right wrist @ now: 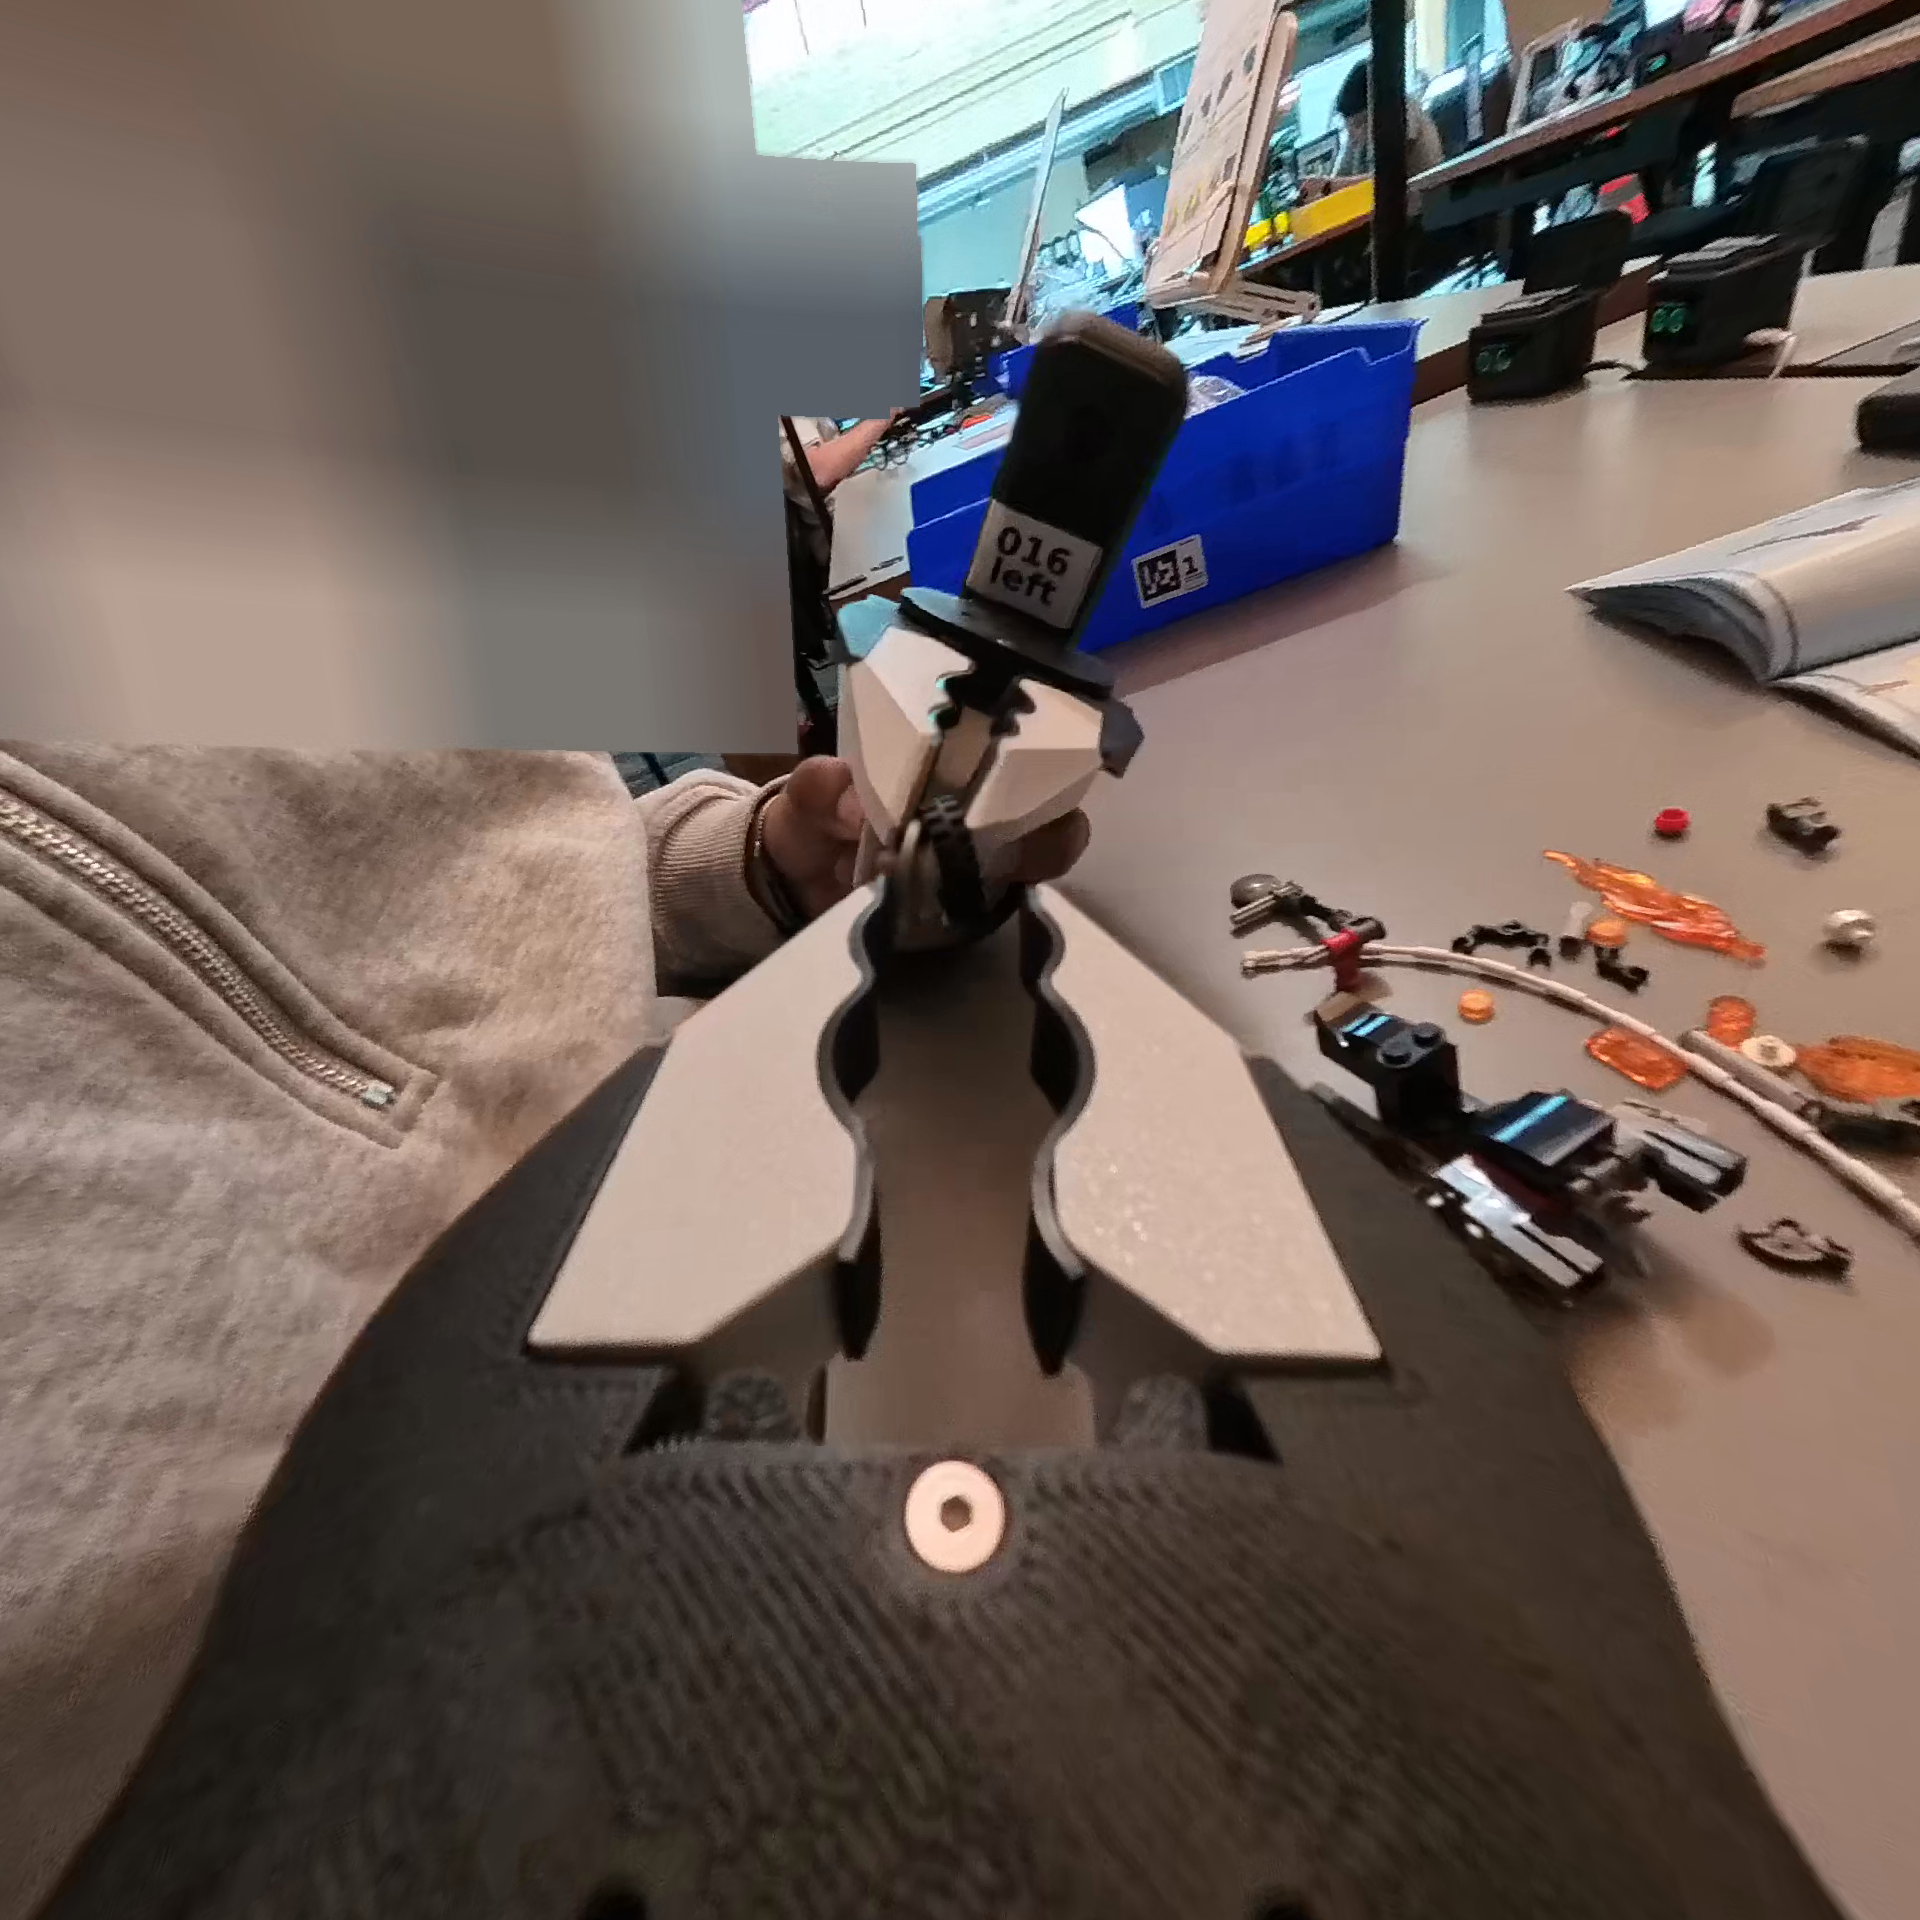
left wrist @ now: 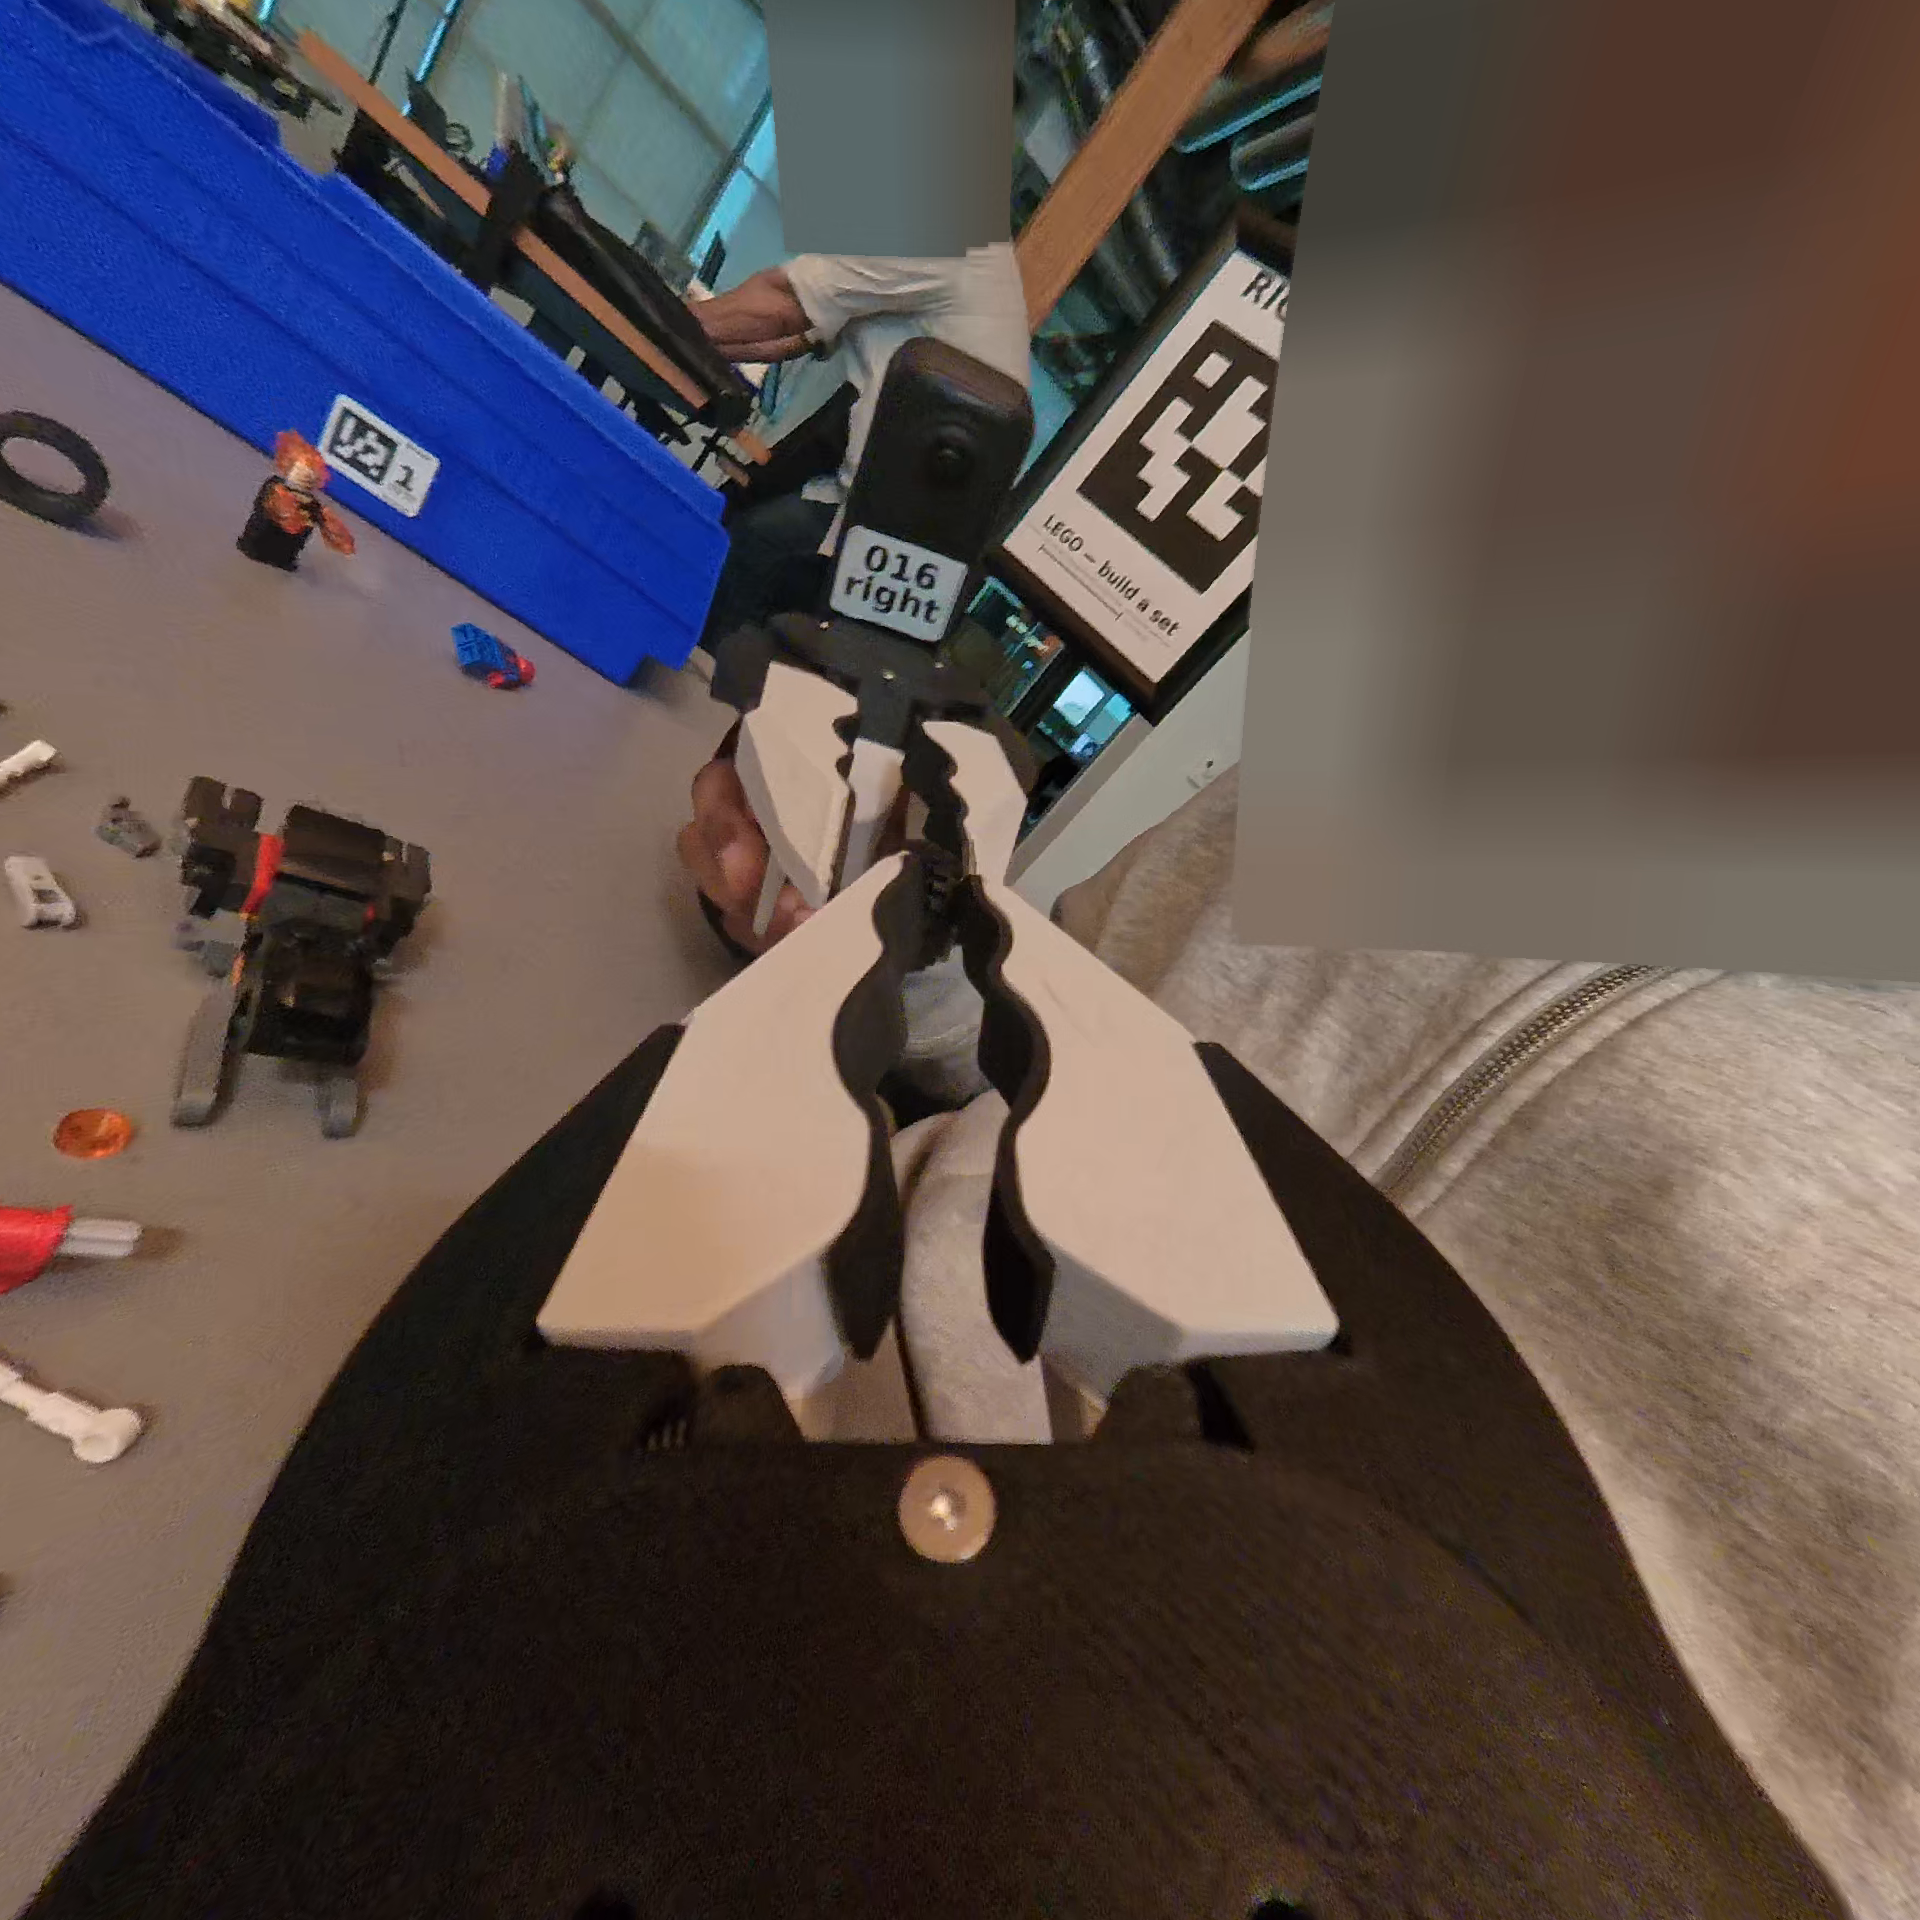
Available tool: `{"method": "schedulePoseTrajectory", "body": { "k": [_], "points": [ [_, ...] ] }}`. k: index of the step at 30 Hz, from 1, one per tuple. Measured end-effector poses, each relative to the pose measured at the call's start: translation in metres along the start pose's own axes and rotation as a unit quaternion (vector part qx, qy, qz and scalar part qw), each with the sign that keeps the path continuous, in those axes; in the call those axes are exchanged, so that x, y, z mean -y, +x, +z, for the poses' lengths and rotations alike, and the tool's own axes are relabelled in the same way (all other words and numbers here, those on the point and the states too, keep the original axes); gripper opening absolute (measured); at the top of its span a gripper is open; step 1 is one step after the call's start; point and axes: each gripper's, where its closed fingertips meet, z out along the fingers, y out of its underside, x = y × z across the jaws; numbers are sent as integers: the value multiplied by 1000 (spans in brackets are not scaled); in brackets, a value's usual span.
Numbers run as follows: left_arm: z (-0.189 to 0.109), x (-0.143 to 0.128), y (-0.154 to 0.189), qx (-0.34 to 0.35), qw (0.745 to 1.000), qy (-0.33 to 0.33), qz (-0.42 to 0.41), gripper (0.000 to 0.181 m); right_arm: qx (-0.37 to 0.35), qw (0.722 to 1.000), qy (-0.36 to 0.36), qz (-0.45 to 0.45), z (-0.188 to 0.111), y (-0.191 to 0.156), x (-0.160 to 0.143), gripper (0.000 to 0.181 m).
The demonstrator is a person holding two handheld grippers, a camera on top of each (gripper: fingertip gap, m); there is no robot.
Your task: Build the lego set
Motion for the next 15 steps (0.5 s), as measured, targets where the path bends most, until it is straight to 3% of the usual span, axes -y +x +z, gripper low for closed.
{"method": "schedulePoseTrajectory", "body": {
  "k": [4, 15],
  "points": [
    [0, 3, 3, -21, 1000, 11, -16, 6, 14, 1000, 3, -8, 0, -6, 1, 14],
    [1, 2, 5, -53, 997, 13, -55, 6, 21, 999, 34, -23, -2, -9, 9, 13]
  ]
}}
